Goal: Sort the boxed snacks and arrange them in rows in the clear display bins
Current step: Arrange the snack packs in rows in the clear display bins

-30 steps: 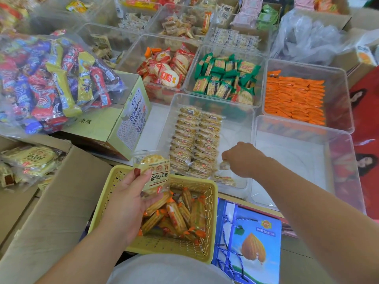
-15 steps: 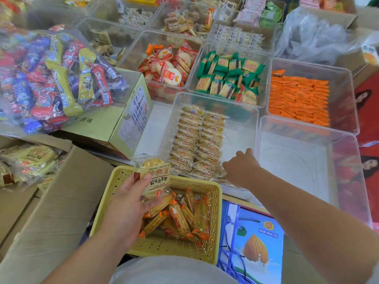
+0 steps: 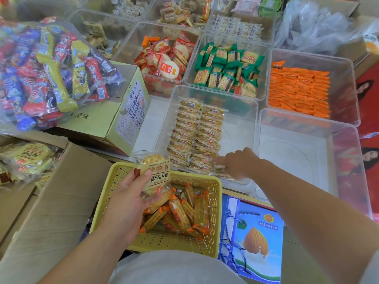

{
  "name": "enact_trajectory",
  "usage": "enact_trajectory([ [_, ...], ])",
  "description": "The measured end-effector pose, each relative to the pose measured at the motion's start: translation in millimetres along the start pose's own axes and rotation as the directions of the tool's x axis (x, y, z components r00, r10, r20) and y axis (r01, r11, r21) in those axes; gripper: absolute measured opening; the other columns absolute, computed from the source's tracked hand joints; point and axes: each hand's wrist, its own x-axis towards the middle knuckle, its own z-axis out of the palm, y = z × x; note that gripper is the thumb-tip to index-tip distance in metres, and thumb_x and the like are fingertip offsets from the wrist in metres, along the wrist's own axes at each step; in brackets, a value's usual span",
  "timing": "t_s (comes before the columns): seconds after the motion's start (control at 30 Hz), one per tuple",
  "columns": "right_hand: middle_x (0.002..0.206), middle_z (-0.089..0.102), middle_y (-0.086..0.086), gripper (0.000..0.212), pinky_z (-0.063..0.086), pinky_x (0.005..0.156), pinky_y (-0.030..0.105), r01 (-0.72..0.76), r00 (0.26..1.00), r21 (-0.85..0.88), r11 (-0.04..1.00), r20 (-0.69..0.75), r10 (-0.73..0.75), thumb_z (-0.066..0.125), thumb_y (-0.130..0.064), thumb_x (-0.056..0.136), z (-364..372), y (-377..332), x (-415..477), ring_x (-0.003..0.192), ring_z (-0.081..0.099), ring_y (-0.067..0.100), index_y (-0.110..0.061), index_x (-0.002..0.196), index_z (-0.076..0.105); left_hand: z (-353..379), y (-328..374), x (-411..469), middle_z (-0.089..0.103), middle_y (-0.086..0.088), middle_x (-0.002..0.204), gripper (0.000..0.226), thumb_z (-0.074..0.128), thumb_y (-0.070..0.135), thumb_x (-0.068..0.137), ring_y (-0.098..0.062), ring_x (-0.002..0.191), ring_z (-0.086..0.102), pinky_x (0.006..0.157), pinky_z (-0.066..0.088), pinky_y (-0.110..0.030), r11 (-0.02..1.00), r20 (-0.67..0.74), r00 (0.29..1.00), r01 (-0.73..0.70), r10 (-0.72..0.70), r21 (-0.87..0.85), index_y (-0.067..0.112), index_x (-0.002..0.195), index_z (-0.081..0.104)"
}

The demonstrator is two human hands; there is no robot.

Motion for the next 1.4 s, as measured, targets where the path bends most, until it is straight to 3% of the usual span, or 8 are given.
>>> enact_trajectory([
  [0.13, 0.134, 0.058, 0.006, 0.053, 0.047, 0.086, 0.033, 0.021, 0.996, 0.204, 0.979, 0.080, -0.038, 0.037, -0.025, 0.107, -9, 0, 0, 0.114, 0.059, 0.026, -0.038, 0.157, 0.026, 1, 0, 0, 0.079, -0.009, 0.110, 0.019, 0.062, 0.021, 0.099, -0.033, 0.110, 0.072, 0.099, 0.055, -0.054, 1.000, -0.004, 1.000, 0.014, -0.014, -0.017, 0.018, 0.117, 0.070],
  [0.23, 0.127, 0.062, 0.008, 0.035, 0.050, 0.098, 0.035, -0.003, 0.990, 0.184, 0.983, 0.140, -0.023, 0.043, -0.011, 0.104, -12, -1, 4, 0.114, 0.059, 0.026, -0.014, 0.137, 0.053, 2, 1, 0, 0.079, -0.009, 0.107, 0.018, 0.061, 0.019, 0.099, -0.032, 0.109, 0.072, 0.100, 0.054, -0.056, 1.000, -0.001, 1.000, 0.013, -0.013, -0.023, 0.017, 0.115, 0.069],
  [0.47, 0.117, 0.067, 0.015, 0.026, 0.043, 0.072, 0.027, -0.107, 0.977, 0.220, 0.970, 0.202, 0.062, 0.049, 0.004, 0.096, 4, -13, 14, 0.081, 0.049, 0.018, -0.004, 0.117, 0.062, -4, 1, 0, 0.078, -0.011, 0.111, 0.026, 0.061, 0.021, 0.099, -0.030, 0.101, 0.071, 0.102, 0.053, -0.057, 1.000, -0.006, 1.000, 0.008, -0.009, -0.029, 0.014, 0.123, 0.068],
  [0.67, 0.128, 0.060, 0.010, 0.037, 0.046, 0.088, 0.034, -0.110, 0.967, 0.321, 0.941, 0.254, 0.027, 0.038, -0.019, 0.104, -5, -18, 19, 0.113, 0.059, 0.027, -0.011, 0.135, 0.056, -6, 0, 0, 0.078, -0.011, 0.109, 0.025, 0.061, 0.020, 0.099, -0.032, 0.102, 0.074, 0.094, 0.056, -0.052, 1.000, 0.001, 1.000, -0.005, 0.005, -0.021, 0.014, 0.123, 0.068],
  [0.87, 0.091, 0.050, -0.006, 0.016, 0.033, 0.082, 0.032, -0.027, 0.979, 0.403, 0.915, 0.198, -0.058, 0.031, -0.038, 0.108, -6, -15, 26, 0.084, 0.050, 0.012, -0.029, 0.105, 0.045, -6, 1, 2, 0.078, -0.010, 0.112, 0.032, 0.062, 0.022, 0.099, -0.030, 0.107, 0.074, 0.094, 0.056, -0.050, 0.999, 0.002, 1.000, -0.006, 0.006, -0.042, 0.014, 0.129, 0.064],
  [1.07, 0.109, 0.059, 0.001, 0.040, 0.036, 0.087, 0.034, -0.047, 0.974, 0.433, 0.900, 0.219, -0.055, 0.029, -0.041, 0.108, -6, -13, 22, 0.102, 0.055, 0.020, -0.020, 0.124, 0.060, -10, 0, 4, 0.077, -0.012, 0.113, 0.034, 0.067, 0.025, 0.092, -0.033, 0.109, 0.073, 0.093, 0.057, -0.051, 0.997, 0.013, 1.000, 0.006, -0.005, -0.078, 0.014, 0.125, 0.067],
  [1.23, 0.111, 0.061, 0.009, 0.034, 0.044, 0.088, 0.036, -0.125, 0.967, 0.399, 0.909, 0.256, 0.021, 0.034, -0.032, 0.107, -15, -22, 13, 0.104, 0.058, 0.027, -0.013, 0.118, 0.060, -10, 3, 5, 0.075, -0.018, 0.119, 0.052, 0.070, 0.029, 0.080, -0.037, 0.110, 0.072, 0.091, 0.061, -0.053, 0.986, 0.055, 0.998, 0.034, -0.025, -0.166, 0.009, 0.128, 0.065],
  [1.4, 0.109, 0.066, 0.003, 0.043, 0.052, 0.091, 0.039, -0.106, 0.994, 0.307, 0.946, 0.035, 0.100, 0.042, -0.048, 0.103, -38, -33, -20, 0.104, 0.062, 0.024, -0.016, 0.120, 0.064, -8, 9, 6, 0.073, -0.021, 0.121, 0.055, 0.069, 0.028, 0.082, -0.042, 0.111, 0.071, 0.087, 0.061, -0.052, 0.973, 0.095, 0.994, 0.075, -0.055, -0.217, 0.006, 0.132, 0.062],
])
